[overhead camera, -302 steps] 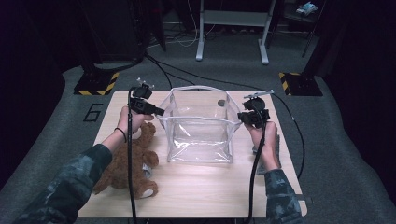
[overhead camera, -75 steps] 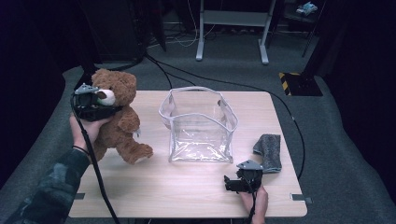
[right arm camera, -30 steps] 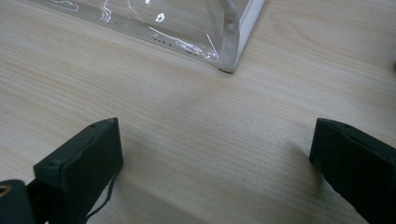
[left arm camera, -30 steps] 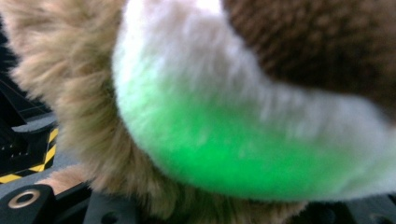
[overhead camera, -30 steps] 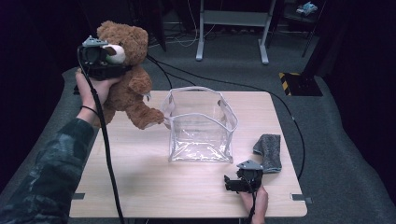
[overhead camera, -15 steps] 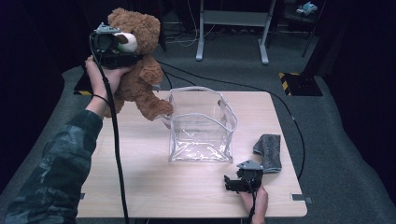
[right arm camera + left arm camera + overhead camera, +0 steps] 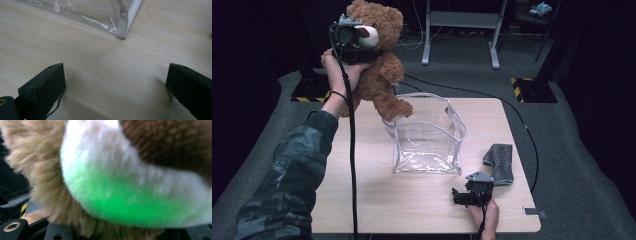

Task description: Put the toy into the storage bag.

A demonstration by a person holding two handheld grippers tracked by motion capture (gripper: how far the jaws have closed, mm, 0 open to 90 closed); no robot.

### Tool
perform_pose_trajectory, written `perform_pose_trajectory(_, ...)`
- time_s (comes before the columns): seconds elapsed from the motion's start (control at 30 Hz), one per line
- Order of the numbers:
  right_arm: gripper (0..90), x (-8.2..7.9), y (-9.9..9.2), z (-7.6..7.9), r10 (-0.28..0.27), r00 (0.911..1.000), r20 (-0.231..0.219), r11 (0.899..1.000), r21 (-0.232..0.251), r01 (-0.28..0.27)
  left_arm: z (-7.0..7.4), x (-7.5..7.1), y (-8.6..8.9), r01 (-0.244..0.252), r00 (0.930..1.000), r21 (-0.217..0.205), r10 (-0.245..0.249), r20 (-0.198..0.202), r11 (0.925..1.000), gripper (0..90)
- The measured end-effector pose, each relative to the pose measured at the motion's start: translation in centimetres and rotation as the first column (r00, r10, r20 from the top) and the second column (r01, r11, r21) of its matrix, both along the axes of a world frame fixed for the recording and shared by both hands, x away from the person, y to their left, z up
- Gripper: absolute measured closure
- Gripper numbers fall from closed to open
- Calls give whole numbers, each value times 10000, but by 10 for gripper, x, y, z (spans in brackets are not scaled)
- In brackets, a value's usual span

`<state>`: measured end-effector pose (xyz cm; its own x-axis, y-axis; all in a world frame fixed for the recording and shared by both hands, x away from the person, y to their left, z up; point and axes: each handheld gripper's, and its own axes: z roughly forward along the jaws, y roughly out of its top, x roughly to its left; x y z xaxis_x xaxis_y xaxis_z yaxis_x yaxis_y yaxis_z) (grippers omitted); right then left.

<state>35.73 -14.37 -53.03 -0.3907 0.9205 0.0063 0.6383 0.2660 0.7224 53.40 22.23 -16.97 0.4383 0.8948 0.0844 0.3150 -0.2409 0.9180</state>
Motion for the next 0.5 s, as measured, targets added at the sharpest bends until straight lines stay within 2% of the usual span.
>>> perform_pose_trajectory(0.2, 18, 0, 0, 0, 4, 10000, -6, 10000, 0, -4, 2, 2, -19, 278, 9996, -45, -278, 98, 9996, 459)
perform_pose_trajectory(0.5, 18, 0, 0, 0, -2, 10000, -4, 10000, 4, 2, -5, 8, -50, 620, 9979, -193, -617, 175, 9979, 457)
